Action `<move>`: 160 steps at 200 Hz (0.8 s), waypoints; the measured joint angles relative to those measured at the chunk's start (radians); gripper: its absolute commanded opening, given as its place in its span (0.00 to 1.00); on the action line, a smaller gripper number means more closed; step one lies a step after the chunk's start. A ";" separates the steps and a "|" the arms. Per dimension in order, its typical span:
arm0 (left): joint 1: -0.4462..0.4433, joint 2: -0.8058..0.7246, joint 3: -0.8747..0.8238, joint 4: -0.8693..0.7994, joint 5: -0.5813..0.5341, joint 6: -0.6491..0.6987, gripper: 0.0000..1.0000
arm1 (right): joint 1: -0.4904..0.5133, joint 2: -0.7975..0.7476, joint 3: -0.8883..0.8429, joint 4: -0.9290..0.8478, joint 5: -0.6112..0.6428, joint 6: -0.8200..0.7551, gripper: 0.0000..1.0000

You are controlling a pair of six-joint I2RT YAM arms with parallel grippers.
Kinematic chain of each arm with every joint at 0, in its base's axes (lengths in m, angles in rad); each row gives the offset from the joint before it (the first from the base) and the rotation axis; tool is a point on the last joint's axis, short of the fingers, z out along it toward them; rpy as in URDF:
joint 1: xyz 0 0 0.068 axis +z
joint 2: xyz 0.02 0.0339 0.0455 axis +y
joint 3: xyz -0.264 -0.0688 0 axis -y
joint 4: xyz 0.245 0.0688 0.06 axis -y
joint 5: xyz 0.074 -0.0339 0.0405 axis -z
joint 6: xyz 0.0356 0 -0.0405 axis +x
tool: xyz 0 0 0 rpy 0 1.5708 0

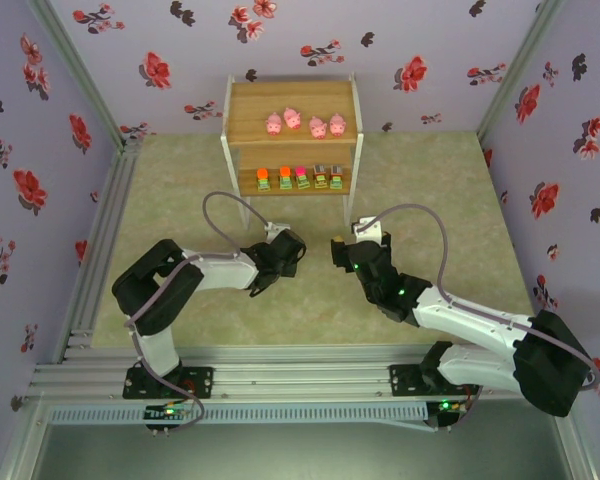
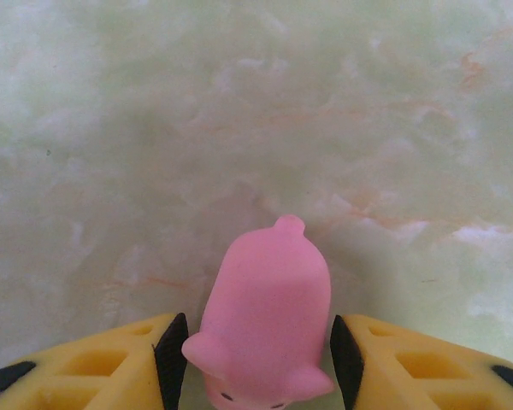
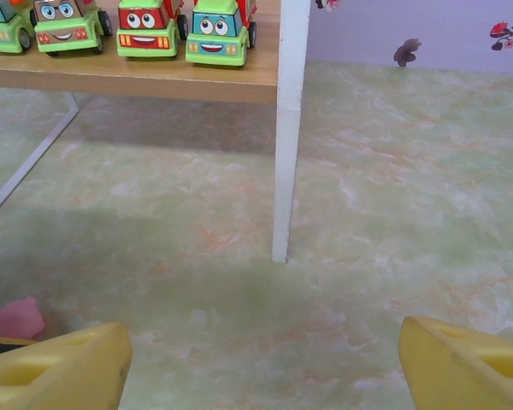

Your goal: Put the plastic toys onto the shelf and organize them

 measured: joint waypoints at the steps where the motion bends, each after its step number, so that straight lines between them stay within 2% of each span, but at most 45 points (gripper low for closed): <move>1: 0.000 0.000 0.000 0.000 0.000 0.000 0.51 | 0.000 0.000 0.000 0.000 0.000 0.000 0.76; 76: 0.005 0.007 0.000 0.013 -0.001 0.002 0.48 | 0.000 0.002 0.000 -0.001 -0.002 0.000 0.76; 160: 0.011 0.009 0.003 0.009 -0.001 0.011 0.39 | -0.001 0.003 0.002 -0.005 -0.008 0.000 0.76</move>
